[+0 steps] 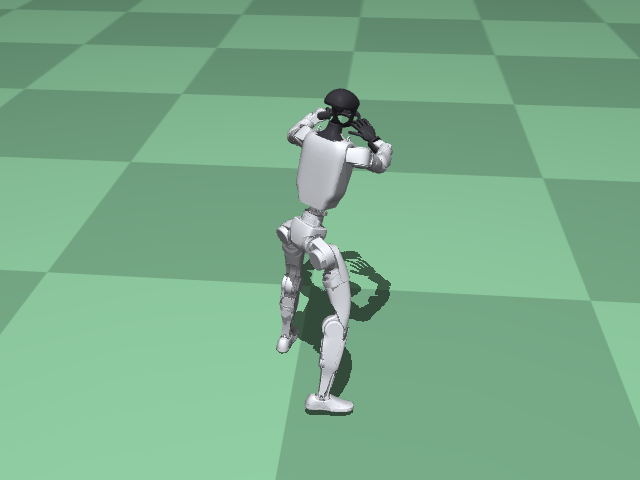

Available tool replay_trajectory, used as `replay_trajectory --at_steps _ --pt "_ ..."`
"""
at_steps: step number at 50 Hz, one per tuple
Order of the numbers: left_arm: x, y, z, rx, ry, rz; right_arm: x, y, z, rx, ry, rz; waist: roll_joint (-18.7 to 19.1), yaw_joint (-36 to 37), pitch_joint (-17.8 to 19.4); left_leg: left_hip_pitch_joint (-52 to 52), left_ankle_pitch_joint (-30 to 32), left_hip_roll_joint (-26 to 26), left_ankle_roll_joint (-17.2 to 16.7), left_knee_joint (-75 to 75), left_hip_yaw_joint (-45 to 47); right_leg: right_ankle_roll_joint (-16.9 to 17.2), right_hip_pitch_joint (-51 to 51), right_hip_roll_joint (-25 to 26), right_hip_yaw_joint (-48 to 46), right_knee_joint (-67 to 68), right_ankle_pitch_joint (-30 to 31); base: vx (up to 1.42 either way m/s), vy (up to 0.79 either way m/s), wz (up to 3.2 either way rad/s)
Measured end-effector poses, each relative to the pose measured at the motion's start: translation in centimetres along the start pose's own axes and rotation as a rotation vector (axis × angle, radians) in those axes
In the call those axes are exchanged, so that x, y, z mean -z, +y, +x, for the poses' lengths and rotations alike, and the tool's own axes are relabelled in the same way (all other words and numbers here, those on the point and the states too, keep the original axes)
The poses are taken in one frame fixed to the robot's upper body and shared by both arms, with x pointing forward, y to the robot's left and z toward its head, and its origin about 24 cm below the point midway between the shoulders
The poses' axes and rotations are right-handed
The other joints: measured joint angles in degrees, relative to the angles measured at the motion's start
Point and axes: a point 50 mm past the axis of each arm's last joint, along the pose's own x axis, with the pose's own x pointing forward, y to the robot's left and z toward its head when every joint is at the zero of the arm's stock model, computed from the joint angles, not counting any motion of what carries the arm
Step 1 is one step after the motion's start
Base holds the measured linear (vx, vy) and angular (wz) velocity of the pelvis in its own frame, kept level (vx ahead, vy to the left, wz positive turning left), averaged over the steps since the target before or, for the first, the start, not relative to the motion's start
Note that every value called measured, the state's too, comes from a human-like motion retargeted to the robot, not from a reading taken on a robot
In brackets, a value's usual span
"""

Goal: Kungfu

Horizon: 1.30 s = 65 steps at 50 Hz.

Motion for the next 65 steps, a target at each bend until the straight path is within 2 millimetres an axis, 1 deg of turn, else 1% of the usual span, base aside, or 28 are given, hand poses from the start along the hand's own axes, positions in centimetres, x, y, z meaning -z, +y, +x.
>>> replay_trajectory --at_steps 3,6,8,10,12,15,17,19,21,23,25,26,28,30,33,35,38,42,45,46,48,50,52,55,57,60,63,65 --pt "-0.7 -0.7 -0.3 0.037 -0.021 0.011 -0.5 0.3 -0.5 -0.026 -0.029 0.003 1.3 -2.3 -0.3 2.2 1.2 0.6 -0.6 -1.8 2.6 -0.6 -3.8 0.1 3.6 3.4 -1.2 -0.27 -0.22 -0.88" --pt "-1.5 -2.2 -0.4 0.085 -0.048 0.026 -1.4 0.7 -1.1 -0.035 -0.084 0.017 2.7 -5.1 -0.7 3.9 2.5 1.5 -1.4 -3.0 4.8 -1.5 -7.2 1.0 7.4 6.2 -3.5 -0.24 -0.25 -0.78" --pt "-2.0 -3.9 -0.6 0.123 -0.058 0.015 -2.1 1.0 -1.9 -0.037 -0.121 0.022 3.2 -6.5 -0.6 4.9 3.3 1.9 -2.1 -3.4 5.9 -1.1 -9.6 1.8 10.7 7.9 -5.6 -0.27 -0.31 -1.07" --pt "-2.7 -6.1 -0.8 0.156 -0.061 -0.014 -2.7 1.5 -3.2 -0.033 -0.126 0.037 3.5 -7.2 -0.2 5.5 4.3 2.1 -3.5 -3.4 4.6 -1.1 -12.9 3.0 14.6 10.6 -7.5 -0.31 -0.41 -1.41" --pt "-3.4 -8.6 -1.1 0.182 -0.063 -0.059 -3.6 2.6 -5.0 -0.041 -0.112 0.078 3.8 -7.7 0.4 6.0 6.4 2.5 -5.5 -3.4 1.5 -2.4 -16.4 5.6 18.5 13.2 -8.7 -0.30 -0.43 -1.63" --pt "-4.7 -13.3 -1.6 0.233 -0.062 -0.149 -5.4 4.3 -8.3 -0.076 -0.088 0.165 4.4 -10.2 0.8 5.9 10.6 4.1 -8.0 -3.6 -3.6 -4.4 -20.8 9.8 22.4 16.5 -10.3 -0.27 -0.45 -1.43" --pt "-5.8 -17.1 -2.0 0.281 -0.056 -0.222 -7.0 5.6 -11.0 -0.118 -0.065 0.228 5.5 -13.1 0.9 6.1 12.5 4.9 -10.9 -4.8 -10.6 -5.6 -23.9 12.6 24.0 19.0 -11.4 -0.28 -0.47 -1.17" --pt "-7.1 -21.2 -2.4 0.319 -0.045 -0.314 -8.7 6.9 -14.2 -0.184 -0.041 0.291 6.7 -16.6 1.3 6.6 12.9 5.0 -12.1 -6.8 -14.1 -6.0 -26.9 14.1 25.4 21.1 -12.4 -0.28 -0.30 -0.86" --pt "-8.8 -25.4 -2.5 0.344 -0.025 -0.425 -10.3 7.9 -17.8 -0.270 -0.019 0.345 7.9 -20.7 1.8 7.1 11.7 5.1 -12.1 -9.1 -12.6 -5.7 -29.7 14.6 26.4 22.8 -13.6 -0.29 -0.18 -0.50" --pt "-11.3 -29.3 -2.0 0.376 -0.013 -0.543 -11.6 8.4 -21.3 -0.363 0.003 0.385 9.4 -24.6 3.4 8.2 9.0 6.4 -12.1 -11.0 -8.2 -5.9 -31.3 15.7 26.4 24.0 -14.8 -0.31 -0.13 -0.40" --pt "-13.5 -31.9 -1.1 0.395 0.019 -0.640 -12.4 8.3 -24.2 -0.448 0.024 0.397 11.0 -28.3 6.1 9.4 7.1 7.7 -11.5 -13.1 -1.0 -6.7 -32.7 16.9 26.1 25.1 -15.5 -0.36 -0.01 -0.40" --pt "-14.6 -32.7 -0.6 0.409 0.026 -0.672 -12.7 8.1 -25.4 -0.487 0.042 0.403 12.1 -29.8 7.7 9.9 7.9 7.9 -11.8 -14.3 -0.3 -7.0 -33.0 17.6 26.1 25.4 -15.3 -0.28 0.13 -0.36" --pt "-16.4 -33.8 0.2 0.447 0.017 -0.707 -13.3 7.7 -27.4 -0.532 0.086 0.419 13.7 -33.4 9.9 9.1 8.8 6.7 -12.1 -15.4 0.1 -7.3 -34.6 17.2 26.8 25.7 -14.3 -0.21 0.27 0.04" --pt "-18.0 -34.4 1.1 0.469 -0.003 -0.722 -13.9 6.9 -28.7 -0.513 0.140 0.438 14.2 -37.5 10.2 6.8 9.1 4.6 -12.1 -14.7 -1.1 -6.9 -36.6 14.7 27.7 26.1 -13.8 -0.19 0.22 0.46" --pt "-18.2 -33.7 2.0 0.456 -0.070 -0.665 -14.3 6.3 -29.0 -0.421 0.190 0.417 14.1 -38.4 12.3 6.9 9.6 6.0 -12.1 -14.6 0.1 -7.7 -37.2 16.3 28.1 25.8 -13.4 -0.12 -0.06 -0.31" --pt "-18.5 -33.6 2.2 0.470 -0.121 -0.636 -15.0 5.9 -29.5 -0.377 0.225 0.412 14.1 -37.4 13.0 8.3 9.3 7.3 -12.1 -14.6 1.7 -8.4 -36.5 18.1 28.2 25.1 -12.8 0.00 -0.07 -0.59" --pt "-19.2 -34.1 1.8 0.535 -0.163 -0.622 -16.1 5.4 -29.9 -0.336 0.267 0.417 14.1 -36.2 13.0 9.1 9.1 8.0 -12.1 -14.2 2.0 -8.5 -35.9 19.1 28.5 24.2 -12.0 0.04 0.06 -0.38" --pt "-19.3 -34.2 1.5 0.620 -0.206 -0.602 -17.6 5.5 -30.0 -0.311 0.354 0.422 14.5 -34.9 12.4 8.5 8.6 8.3 -12.1 -13.3 0.5 -8.6 -35.0 18.6 28.0 24.0 -12.3 0.05 0.07 0.07" --pt "-18.7 -33.6 1.7 0.657 -0.248 -0.578 -18.6 6.2 -29.8 -0.313 0.510 0.421 14.5 -33.3 12.1 8.4 8.3 8.9 -12.1 -12.9 0.6 -9.0 -33.4 18.1 26.8 23.5 -12.2 0.06 0.05 0.31" --pt "-18.3 -33.1 1.9 0.646 -0.258 -0.575 -18.7 6.4 -29.5 -0.324 0.586 0.439 14.5 -32.9 12.1 8.0 8.3 9.1 -12.1 -12.5 0.0 -9.0 -32.8 17.8 26.4 23.1 -12.1 0.07 0.07 0.39" --pt "-17.5 -31.9 2.3 0.594 -0.267 -0.580 -18.9 6.4 -29.1 -0.342 0.758 0.507 14.4 -31.9 12.0 7.5 8.2 9.8 -12.1 -11.9 -1.1 -9.1 -31.1 17.4 25.4 21.9 -11.8 0.09 0.07 0.36" --pt "-16.7 -30.5 2.9 0.517 -0.290 -0.571 -19.5 6.0 -29.1 -0.342 0.909 0.622 14.1 -30.8 11.9 7.3 7.5 10.8 -11.6 -10.9 -1.6 -9.3 -29.1 17.1 24.3 20.4 -11.5 0.14 0.13 0.41" --pt "-15.5 -28.4 4.0 0.420 -0.311 -0.524 -20.2 4.7 -29.5 -0.283 1.031 0.740 13.7 -30.4 11.6 5.7 6.5 10.7 -10.0 -9.2 -2.3 -8.8 -27.5 15.4 23.2 18.5 -10.7 0.10 0.21 0.72" --pt "-14.3 -24.8 6.1 0.257 -0.344 -0.432 -21.5 2.3 -30.6 -0.121 1.225 0.908 12.6 -29.8 11.0 3.7 5.2 10.1 -7.6 -6.4 -2.2 -7.4 -25.1 12.5 21.9 15.3 -9.3 0.12 0.36 0.72" --pt "-13.7 -21.7 7.7 0.125 -0.379 -0.357 -22.4 0.4 -31.9 0.008 1.352 1.003 11.7 -29.0 10.2 2.6 4.4 9.5 -7.0 -4.4 -2.6 -6.1 -23.4 10.9 21.3 13.0 -8.2 0.12 0.25 0.49" --pt "-13.3 -16.7 9.6 -0.067 -0.416 -0.242 -23.3 -2.2 -34.2 0.214 1.534 1.129 10.6 -27.5 9.0 1.2 3.1 8.5 -7.2 -1.1 -4.8 -3.8 -20.2 8.8 20.5 9.4 -6.5 0.19 0.54 0.35" --pt "-12.3 -10.9 10.6 -0.257 -0.415 -0.106 -24.5 -3.2 -36.2 0.407 1.708 1.231 10.2 -26.1 7.5 -0.7 0.2 7.6 -7.3 3.5 -7.4 -1.7 -15.6 6.2 18.6 5.3 -4.5 0.28 0.47 0.60" --pt "-11.5 -6.9 10.4 -0.370 -0.412 -0.004 -25.3 -2.8 -37.0 0.556 1.802 1.293 10.0 -24.5 5.9 -2.4 -2.3 6.2 -7.0 7.2 -10.1 -0.3 -12.3 4.1 17.0 2.2 -2.9 0.37 0.57 0.79"
